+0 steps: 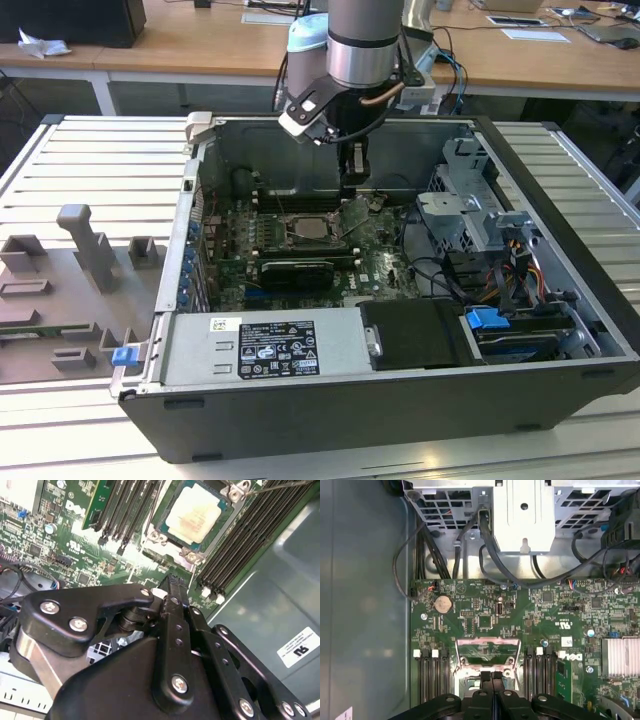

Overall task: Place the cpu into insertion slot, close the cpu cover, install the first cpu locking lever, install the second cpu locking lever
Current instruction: 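Close the cpu cover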

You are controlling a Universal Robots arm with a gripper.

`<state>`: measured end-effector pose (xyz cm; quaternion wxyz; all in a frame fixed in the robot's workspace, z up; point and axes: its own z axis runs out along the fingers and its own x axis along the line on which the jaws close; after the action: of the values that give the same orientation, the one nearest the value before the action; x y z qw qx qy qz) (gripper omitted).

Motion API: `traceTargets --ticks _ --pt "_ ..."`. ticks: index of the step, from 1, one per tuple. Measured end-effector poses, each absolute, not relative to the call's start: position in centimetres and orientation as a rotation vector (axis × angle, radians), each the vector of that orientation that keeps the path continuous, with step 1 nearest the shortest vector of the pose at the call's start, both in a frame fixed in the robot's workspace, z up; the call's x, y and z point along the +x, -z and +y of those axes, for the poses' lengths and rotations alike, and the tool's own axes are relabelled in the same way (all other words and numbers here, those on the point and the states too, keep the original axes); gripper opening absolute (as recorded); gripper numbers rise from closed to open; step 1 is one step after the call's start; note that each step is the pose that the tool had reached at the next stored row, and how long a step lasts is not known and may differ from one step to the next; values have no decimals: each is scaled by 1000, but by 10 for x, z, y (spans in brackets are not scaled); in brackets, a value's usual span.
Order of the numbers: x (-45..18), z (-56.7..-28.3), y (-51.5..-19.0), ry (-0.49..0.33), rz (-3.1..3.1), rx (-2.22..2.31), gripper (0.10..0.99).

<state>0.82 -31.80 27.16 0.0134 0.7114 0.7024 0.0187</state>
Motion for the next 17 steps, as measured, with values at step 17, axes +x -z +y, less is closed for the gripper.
traceTargets --ticks 17 --pt "39 -318 -270 -58 2188 2216 106"
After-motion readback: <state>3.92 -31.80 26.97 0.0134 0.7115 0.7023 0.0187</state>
